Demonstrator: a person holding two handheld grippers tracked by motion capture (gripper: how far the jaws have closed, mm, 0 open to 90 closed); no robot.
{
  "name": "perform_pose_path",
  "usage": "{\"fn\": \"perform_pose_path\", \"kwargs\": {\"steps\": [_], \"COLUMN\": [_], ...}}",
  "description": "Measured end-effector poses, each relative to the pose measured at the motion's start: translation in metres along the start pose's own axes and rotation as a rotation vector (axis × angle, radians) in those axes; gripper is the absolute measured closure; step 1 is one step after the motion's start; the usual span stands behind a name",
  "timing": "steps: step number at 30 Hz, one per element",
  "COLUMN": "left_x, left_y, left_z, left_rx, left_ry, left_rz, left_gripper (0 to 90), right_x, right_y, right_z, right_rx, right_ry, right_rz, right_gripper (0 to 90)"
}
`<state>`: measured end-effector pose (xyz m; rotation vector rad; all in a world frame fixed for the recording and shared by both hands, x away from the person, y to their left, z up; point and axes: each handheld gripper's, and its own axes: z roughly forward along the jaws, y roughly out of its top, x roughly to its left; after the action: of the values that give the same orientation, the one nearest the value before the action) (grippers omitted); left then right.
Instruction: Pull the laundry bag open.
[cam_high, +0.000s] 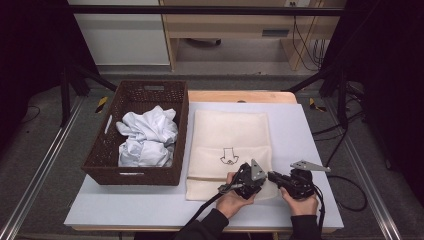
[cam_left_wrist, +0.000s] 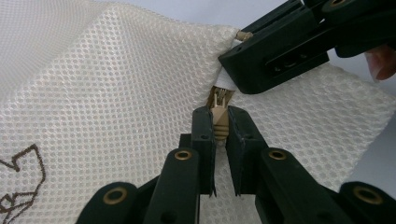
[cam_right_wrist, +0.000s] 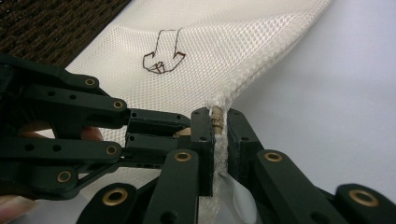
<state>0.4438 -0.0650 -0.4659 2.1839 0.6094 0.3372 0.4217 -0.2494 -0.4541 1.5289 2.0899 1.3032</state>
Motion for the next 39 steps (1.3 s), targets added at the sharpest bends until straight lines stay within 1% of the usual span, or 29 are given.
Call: {"fn": "perform_pose_path", "kwargs": {"steps": [4,6,7,9,11,13,14,21,22,26,27,29,33,36,37,38,39], "left_x": [0.000,0.000,0.000,0.000,0.000,0.002,0.003,0.004,0.004,0.007,0.007,0.007,0.009,0.008,0.009,0.010,0.011], "left_y": [-0.001,-0.002,-0.002,-0.002,-0.003,-0.005,-0.005,-0.009,-0.011,-0.015,-0.016,-0.017,-0.020,-0.022,-0.023,-0.025,-0.026], "left_z": [-0.001,-0.002,-0.002,-0.003,-0.003,-0.004,-0.005,-0.009,-0.010,-0.014,-0.015,-0.017,-0.020,-0.022,-0.022,-0.022,-0.022], "left_rx": [0.000,0.001,0.001,0.003,0.013,0.010,0.006,0.010,0.014,0.013,0.014,0.022,0.015,0.018,0.024,0.025,0.023], "left_ry": [0.001,-0.004,-0.002,0.002,0.010,0.000,-0.005,-0.005,-0.002,-0.013,-0.014,-0.006,-0.014,-0.001,0.005,0.005,-0.002], "left_rz": [-0.001,-0.002,0.000,-0.001,0.003,-0.001,-0.009,-0.011,-0.008,-0.020,-0.019,-0.006,-0.015,0.006,0.004,0.001,-0.006], "left_gripper": [81.2,81.2,81.2,81.2,81.1,81.2,81.1,81.1,81.1,81.1,81.1,81.1,81.1,81.1,81.1,81.1,81.1], "right_x": [0.000,-0.001,-0.001,0.001,0.001,-0.001,-0.001,-0.001,-0.001,-0.004,-0.004,-0.004,-0.005,-0.003,-0.003,-0.003,-0.004], "right_y": [0.000,0.000,0.000,0.000,0.000,0.001,0.000,0.001,0.001,0.000,0.000,0.000,0.000,0.000,0.000,0.000,0.000], "right_z": [-0.001,-0.001,0.000,0.000,-0.001,-0.003,-0.004,-0.003,-0.004,-0.005,-0.005,-0.005,-0.006,-0.005,-0.005,-0.006,-0.006], "right_rx": [-0.010,-0.011,-0.012,-0.010,-0.018,-0.024,-0.025,-0.028,-0.029,-0.037,-0.038,-0.036,-0.038,-0.033,-0.033,-0.036,-0.039], "right_ry": [-0.008,-0.005,-0.005,-0.003,-0.013,-0.012,-0.013,-0.011,-0.014,-0.018,-0.014,-0.022,-0.007,-0.009,-0.008,-0.021,-0.021], "right_rz": [0.004,0.005,-0.001,0.007,-0.004,0.002,0.016,0.003,0.009,0.015,0.018,0.014,0.018,0.018,0.017,0.013,0.011], "right_gripper": [83.6,83.6,83.5,83.5,83.6,83.6,83.6,83.5,83.5,83.6,83.6,83.6,83.5,83.5,83.5,83.6,83.6]}}
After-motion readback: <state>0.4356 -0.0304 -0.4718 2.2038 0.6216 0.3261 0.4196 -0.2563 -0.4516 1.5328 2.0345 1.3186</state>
